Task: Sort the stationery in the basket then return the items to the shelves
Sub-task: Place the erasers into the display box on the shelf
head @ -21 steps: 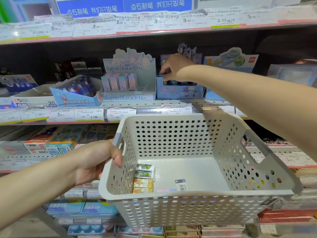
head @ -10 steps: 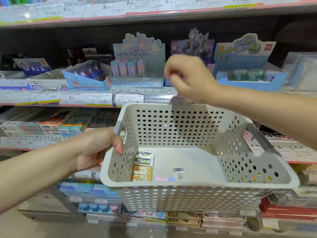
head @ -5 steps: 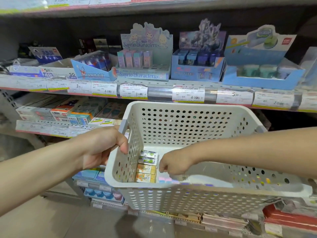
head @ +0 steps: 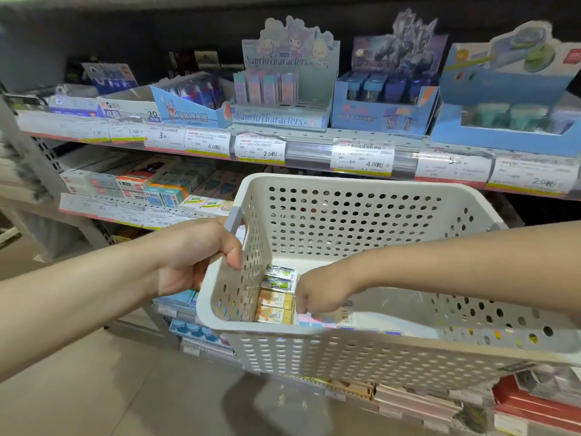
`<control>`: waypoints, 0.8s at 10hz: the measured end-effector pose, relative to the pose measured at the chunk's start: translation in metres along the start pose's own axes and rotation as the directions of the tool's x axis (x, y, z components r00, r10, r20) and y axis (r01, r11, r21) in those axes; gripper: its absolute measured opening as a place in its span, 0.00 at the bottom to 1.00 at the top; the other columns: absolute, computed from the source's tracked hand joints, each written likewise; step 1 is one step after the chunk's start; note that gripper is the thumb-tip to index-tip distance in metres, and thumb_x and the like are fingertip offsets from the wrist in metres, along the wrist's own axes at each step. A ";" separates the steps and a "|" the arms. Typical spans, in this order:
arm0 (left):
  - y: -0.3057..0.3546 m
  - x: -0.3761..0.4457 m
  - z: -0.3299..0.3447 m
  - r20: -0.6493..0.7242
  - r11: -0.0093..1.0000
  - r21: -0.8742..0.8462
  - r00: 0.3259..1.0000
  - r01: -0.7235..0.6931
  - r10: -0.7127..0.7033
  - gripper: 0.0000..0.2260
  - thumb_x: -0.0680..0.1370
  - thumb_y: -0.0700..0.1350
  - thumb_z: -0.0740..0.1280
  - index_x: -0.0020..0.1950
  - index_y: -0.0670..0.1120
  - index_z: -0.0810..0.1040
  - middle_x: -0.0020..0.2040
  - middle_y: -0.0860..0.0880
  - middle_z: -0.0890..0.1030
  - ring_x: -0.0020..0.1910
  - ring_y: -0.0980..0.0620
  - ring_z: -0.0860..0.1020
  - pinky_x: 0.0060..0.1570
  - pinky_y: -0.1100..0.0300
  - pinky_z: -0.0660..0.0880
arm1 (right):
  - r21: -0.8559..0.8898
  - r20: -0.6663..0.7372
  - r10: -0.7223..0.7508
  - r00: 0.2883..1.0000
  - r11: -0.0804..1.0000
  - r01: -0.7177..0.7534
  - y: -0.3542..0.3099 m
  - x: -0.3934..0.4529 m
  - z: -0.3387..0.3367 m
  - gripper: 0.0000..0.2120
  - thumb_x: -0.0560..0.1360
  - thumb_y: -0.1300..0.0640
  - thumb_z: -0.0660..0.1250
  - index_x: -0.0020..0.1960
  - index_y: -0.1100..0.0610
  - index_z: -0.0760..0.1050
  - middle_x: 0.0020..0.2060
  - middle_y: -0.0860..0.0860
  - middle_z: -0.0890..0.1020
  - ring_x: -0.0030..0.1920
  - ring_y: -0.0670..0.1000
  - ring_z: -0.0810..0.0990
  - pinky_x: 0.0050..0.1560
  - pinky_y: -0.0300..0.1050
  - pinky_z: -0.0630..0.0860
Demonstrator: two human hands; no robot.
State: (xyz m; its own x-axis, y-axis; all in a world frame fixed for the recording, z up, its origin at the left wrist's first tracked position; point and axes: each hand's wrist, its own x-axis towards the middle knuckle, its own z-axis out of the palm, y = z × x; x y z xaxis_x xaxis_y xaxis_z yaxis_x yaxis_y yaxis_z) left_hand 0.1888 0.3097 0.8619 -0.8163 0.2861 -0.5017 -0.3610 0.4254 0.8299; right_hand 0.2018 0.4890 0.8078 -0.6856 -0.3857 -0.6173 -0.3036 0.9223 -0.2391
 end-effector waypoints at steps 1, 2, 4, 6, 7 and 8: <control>-0.002 0.001 -0.003 0.016 1.000 0.005 1.000 -0.012 0.012 0.36 0.55 0.35 0.63 0.64 0.42 0.75 0.44 0.35 0.82 0.41 0.40 0.78 0.49 0.47 0.72 | 0.036 -0.014 0.029 0.999 0.999 -0.029 -0.006 -0.002 -0.002 0.02 0.77 0.62 0.63 0.46 0.57 0.70 0.42 0.54 0.74 0.43 0.52 0.72 0.33 0.33 0.68; -0.004 0.003 -0.011 0.018 1.000 -0.011 1.000 -0.012 0.012 0.37 0.53 0.34 0.64 0.64 0.41 0.75 0.42 0.39 0.80 0.42 0.40 0.77 0.49 0.46 0.70 | -0.027 0.006 0.000 1.000 1.000 0.001 -0.004 0.008 -0.001 0.02 0.74 0.63 0.65 0.42 0.61 0.73 0.35 0.54 0.72 0.35 0.51 0.68 0.29 0.35 0.65; -0.006 0.011 -0.036 0.041 0.999 -0.029 0.999 0.027 -0.026 0.38 0.49 0.34 0.65 0.61 0.37 0.75 0.53 0.29 0.78 0.47 0.37 0.74 0.51 0.44 0.66 | 0.096 -0.091 -0.002 0.996 0.995 0.011 -0.020 0.024 -0.012 0.12 0.71 0.64 0.69 0.55 0.63 0.77 0.32 0.46 0.72 0.28 0.42 0.69 0.20 0.28 0.63; -0.011 0.022 -0.075 0.082 1.000 -0.021 0.996 -0.014 0.015 0.39 0.44 0.36 0.67 0.58 0.40 0.76 0.49 0.35 0.76 0.47 0.37 0.73 0.51 0.44 0.66 | 0.267 -0.016 0.041 0.999 0.963 -0.035 -0.039 0.041 -0.035 0.07 0.73 0.65 0.70 0.42 0.55 0.73 0.31 0.50 0.76 0.23 0.39 0.73 0.21 0.30 0.66; -0.009 0.027 -0.094 0.123 1.000 0.014 0.992 -0.020 0.018 0.31 0.50 0.34 0.65 0.54 0.41 0.77 0.48 0.35 0.79 0.47 0.37 0.75 0.59 0.38 0.69 | 0.336 -0.081 0.071 0.994 0.941 -0.040 -0.047 0.043 -0.048 0.11 0.72 0.63 0.71 0.37 0.53 0.71 0.31 0.48 0.76 0.30 0.43 0.74 0.28 0.33 0.67; -0.009 0.032 -0.111 0.145 0.999 0.028 0.989 -0.028 0.024 0.28 0.52 0.33 0.64 0.52 0.40 0.78 0.46 0.35 0.78 0.46 0.37 0.74 0.64 0.36 0.66 | 0.403 -0.164 0.109 0.980 0.915 -0.035 -0.053 0.041 -0.062 0.11 0.72 0.63 0.71 0.38 0.53 0.71 0.29 0.46 0.76 0.30 0.43 0.74 0.30 0.34 0.67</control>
State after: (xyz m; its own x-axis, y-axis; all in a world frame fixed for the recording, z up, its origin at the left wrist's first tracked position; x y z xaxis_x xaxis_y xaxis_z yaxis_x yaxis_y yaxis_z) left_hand 0.1159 0.2192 0.8654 -0.7509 0.4171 -0.5121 -0.3255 0.4409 0.8364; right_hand 0.1490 0.4229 0.8420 -0.8137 -0.2812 -0.5087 0.0125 0.8665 -0.4990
